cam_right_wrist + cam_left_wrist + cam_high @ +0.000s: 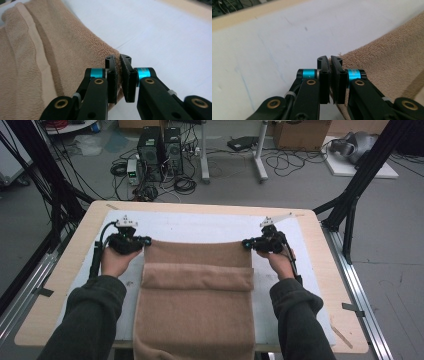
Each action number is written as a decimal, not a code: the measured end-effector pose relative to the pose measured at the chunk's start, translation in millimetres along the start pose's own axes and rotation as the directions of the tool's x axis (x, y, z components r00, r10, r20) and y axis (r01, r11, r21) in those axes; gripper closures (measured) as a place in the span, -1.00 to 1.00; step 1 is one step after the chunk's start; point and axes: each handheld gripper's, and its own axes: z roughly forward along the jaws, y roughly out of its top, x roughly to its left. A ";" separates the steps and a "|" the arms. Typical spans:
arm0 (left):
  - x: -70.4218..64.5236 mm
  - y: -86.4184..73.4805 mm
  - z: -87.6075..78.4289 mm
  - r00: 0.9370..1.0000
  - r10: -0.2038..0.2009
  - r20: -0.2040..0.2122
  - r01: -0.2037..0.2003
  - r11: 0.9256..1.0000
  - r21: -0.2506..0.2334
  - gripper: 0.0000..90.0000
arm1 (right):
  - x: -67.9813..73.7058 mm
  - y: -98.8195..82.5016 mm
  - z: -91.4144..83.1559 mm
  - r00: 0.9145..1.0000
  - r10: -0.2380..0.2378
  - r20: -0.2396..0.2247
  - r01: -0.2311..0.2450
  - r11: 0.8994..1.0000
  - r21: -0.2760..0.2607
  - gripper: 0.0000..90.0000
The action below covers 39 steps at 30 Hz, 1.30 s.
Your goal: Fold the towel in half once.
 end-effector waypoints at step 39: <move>-26.9 -58.4 28.6 0.990 0.016 0.138 -0.036 0.989 0.141 0.63 | 28.6 -51.2 33.6 0.999 -0.046 0.026 0.042 0.991 0.128 0.58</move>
